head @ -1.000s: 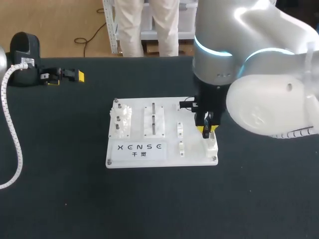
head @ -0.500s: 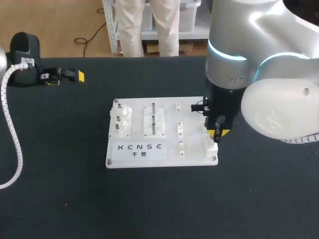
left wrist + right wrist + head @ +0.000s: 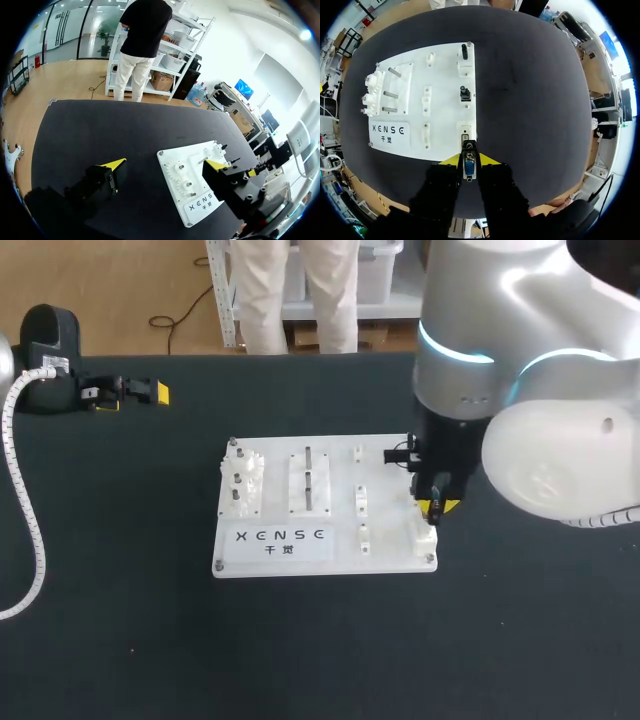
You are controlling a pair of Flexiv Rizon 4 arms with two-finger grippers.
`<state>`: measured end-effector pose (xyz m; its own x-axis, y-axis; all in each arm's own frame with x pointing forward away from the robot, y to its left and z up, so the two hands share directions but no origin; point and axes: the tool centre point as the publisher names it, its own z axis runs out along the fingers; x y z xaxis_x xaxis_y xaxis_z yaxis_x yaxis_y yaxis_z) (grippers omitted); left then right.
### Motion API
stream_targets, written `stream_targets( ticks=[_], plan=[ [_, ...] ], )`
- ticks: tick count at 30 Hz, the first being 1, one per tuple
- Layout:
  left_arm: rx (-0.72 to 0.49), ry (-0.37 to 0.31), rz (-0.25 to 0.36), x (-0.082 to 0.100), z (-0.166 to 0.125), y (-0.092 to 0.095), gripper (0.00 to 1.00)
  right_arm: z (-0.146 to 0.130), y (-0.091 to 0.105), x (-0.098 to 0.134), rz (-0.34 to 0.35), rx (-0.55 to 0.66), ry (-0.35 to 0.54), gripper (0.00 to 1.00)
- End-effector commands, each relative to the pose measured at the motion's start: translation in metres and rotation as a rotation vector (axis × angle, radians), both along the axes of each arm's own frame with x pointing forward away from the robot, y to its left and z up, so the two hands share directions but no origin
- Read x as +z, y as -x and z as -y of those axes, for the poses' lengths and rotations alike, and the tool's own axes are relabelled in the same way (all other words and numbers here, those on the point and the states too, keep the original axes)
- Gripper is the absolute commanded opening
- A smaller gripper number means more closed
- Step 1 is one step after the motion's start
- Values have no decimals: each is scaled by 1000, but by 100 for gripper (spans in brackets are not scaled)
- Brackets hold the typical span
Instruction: Insert the USB connector, Ethernet cable, and multi-pin plug into their matching sockets one by one.
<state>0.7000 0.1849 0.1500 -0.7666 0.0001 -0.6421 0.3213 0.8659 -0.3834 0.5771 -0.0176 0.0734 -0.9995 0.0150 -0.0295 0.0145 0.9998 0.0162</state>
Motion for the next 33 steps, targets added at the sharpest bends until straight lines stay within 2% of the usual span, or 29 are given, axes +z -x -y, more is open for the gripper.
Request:
stream_targets(
  ticks=[1, 33],
  plan=[
    [0, 0, 0, 0, 0, 0, 100, -4, -5, -2, -5, 3, 2, 0],
    [0, 0, 0, 0, 0, 0, 100, -4, -9, -7, -10, -8, 15, 0]
  ],
)
